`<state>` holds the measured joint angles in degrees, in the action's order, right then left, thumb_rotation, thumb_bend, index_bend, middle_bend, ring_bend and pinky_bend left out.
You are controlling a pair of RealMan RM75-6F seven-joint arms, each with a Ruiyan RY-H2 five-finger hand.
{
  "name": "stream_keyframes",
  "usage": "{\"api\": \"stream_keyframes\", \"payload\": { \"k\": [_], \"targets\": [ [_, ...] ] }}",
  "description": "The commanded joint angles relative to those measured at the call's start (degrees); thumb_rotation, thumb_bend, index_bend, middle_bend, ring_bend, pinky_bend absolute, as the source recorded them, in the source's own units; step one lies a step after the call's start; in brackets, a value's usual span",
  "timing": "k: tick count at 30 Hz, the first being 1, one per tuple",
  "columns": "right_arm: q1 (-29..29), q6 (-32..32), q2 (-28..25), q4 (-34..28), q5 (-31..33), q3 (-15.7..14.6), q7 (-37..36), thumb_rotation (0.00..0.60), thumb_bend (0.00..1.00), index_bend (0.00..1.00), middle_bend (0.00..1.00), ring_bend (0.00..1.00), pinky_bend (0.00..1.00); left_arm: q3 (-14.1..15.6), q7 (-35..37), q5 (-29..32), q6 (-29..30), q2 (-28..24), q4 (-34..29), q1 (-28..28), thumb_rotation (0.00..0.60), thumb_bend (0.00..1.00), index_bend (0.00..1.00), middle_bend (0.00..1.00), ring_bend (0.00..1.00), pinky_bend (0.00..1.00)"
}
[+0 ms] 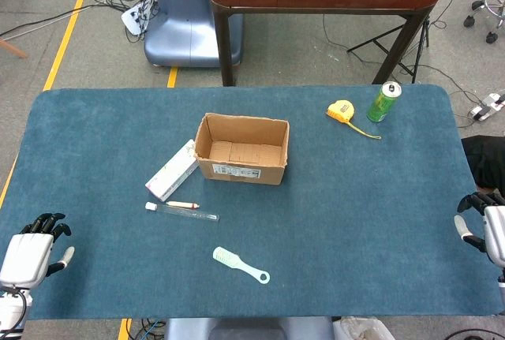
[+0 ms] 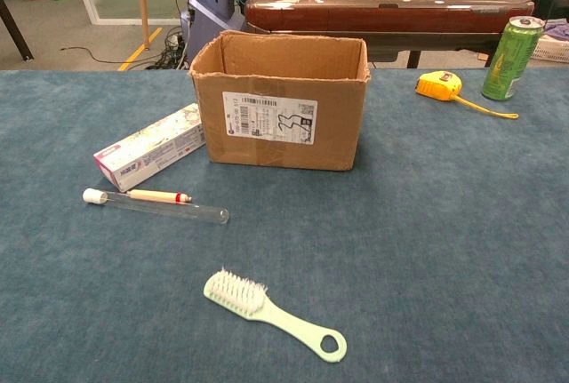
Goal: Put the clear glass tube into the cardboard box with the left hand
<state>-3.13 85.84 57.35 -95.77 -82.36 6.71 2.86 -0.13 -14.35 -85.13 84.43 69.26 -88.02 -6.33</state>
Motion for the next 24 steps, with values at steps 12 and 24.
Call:
{"api": "stream_keyframes", "payload": {
  "k": [12,24],
  "targets": [
    [0.2,0.72,0.04,-0.19,-0.22,-0.14,0.17,0.6,0.36,0.56,0.49,0.42,0.51,-0.14,1.35,-1.89,-0.11,0.62,-0.04,-0.52,0.6,0.28,0.45,0.26,0.2,0.39],
    [1.31,2.98,-0.02,-0.34,-0.87,-0.26,-0.28,0.6,0.36,0.56,0.49,0.42,0.51,-0.29,5.81,-7.17,-3.25,1.57,-0.21,-4.9,0.6,0.28,0.44,0.21,0.15,0.4]
  ]
}}
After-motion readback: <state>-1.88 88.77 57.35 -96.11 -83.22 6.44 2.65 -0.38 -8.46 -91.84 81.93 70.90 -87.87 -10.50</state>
